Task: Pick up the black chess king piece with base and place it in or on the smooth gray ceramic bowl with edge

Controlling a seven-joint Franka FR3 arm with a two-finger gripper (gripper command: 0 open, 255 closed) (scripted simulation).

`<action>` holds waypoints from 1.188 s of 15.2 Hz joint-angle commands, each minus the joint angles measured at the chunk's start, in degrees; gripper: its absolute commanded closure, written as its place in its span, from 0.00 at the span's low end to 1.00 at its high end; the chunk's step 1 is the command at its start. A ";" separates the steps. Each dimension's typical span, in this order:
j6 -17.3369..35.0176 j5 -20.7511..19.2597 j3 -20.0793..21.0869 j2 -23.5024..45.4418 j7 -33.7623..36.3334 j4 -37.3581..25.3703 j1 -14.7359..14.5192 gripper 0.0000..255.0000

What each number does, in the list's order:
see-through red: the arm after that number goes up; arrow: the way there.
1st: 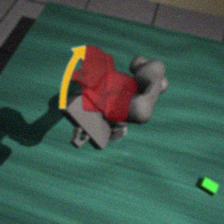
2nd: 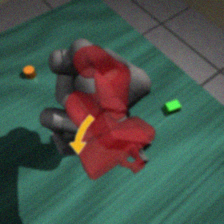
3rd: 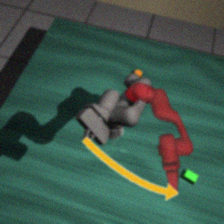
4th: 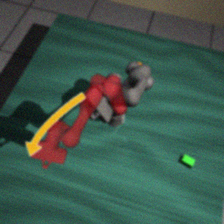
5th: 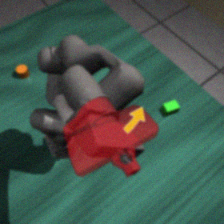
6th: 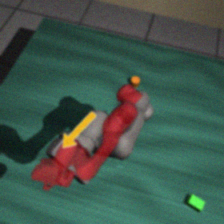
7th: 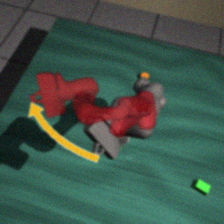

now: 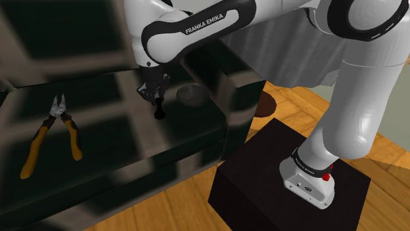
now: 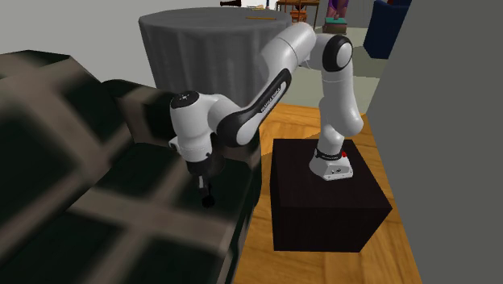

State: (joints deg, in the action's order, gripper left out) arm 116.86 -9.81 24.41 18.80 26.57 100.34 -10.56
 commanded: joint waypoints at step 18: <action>-5.66 4.65 -4.09 -8.20 -15.93 1.09 10.04 1.00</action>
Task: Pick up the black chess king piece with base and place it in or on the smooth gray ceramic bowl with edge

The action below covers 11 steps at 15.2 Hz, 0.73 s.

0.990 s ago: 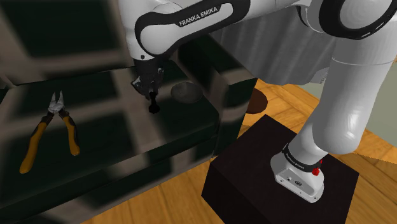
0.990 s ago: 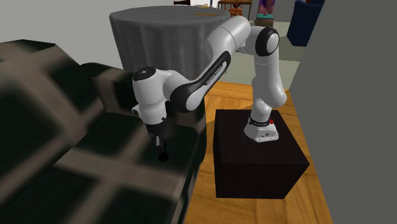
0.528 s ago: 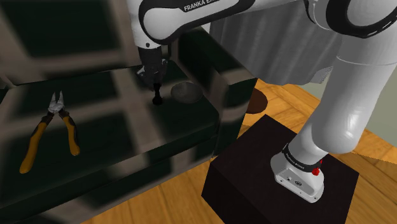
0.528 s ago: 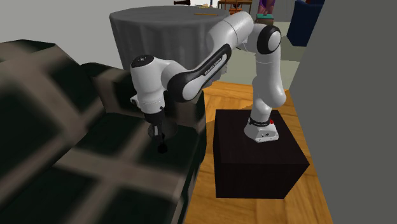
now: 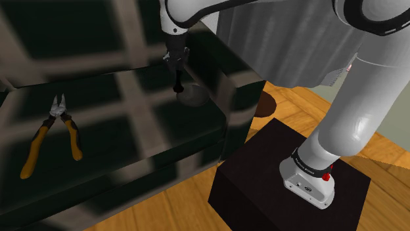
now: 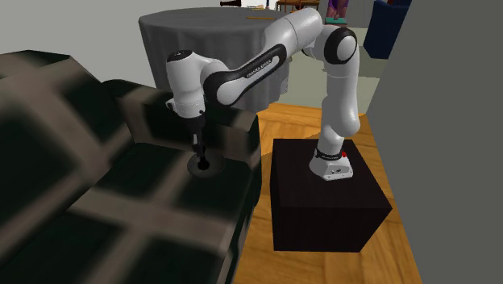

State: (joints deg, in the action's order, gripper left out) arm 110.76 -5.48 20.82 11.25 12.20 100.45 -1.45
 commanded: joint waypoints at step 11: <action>0.81 1.11 -4.41 -0.85 -11.62 1.12 6.87 1.00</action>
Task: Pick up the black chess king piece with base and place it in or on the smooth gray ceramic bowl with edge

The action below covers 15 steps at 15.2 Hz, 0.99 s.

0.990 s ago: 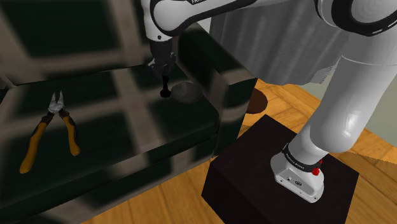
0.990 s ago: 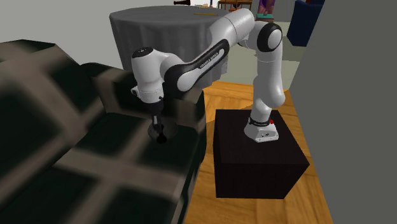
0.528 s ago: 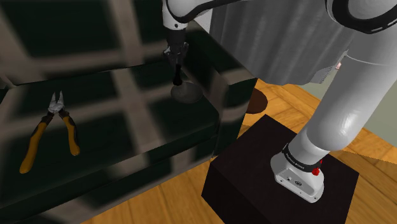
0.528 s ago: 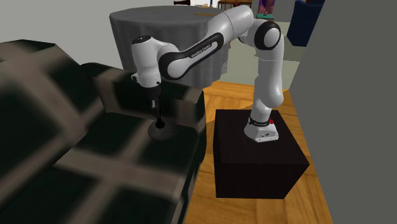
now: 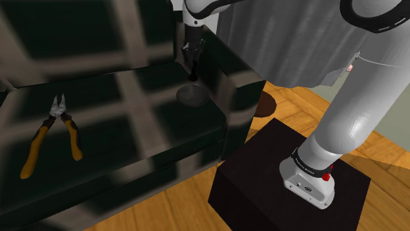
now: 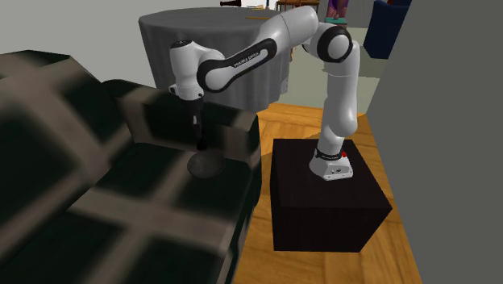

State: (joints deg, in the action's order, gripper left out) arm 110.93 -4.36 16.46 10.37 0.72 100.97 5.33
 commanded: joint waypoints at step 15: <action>11.12 -1.56 -0.44 3.78 1.03 7.51 -0.13 1.00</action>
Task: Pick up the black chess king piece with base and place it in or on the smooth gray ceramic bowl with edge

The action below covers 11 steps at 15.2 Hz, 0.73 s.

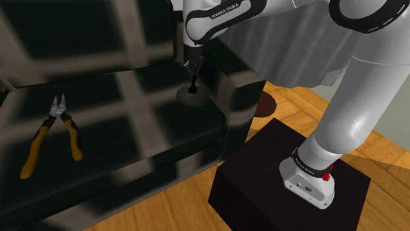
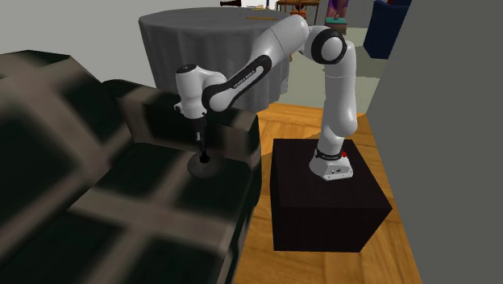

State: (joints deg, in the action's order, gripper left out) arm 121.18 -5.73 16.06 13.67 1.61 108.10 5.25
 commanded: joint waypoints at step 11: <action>2.35 -0.50 -0.14 1.23 0.37 1.15 -0.12 0.00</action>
State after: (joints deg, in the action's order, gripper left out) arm 123.53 -6.23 15.93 14.90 1.98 109.25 5.13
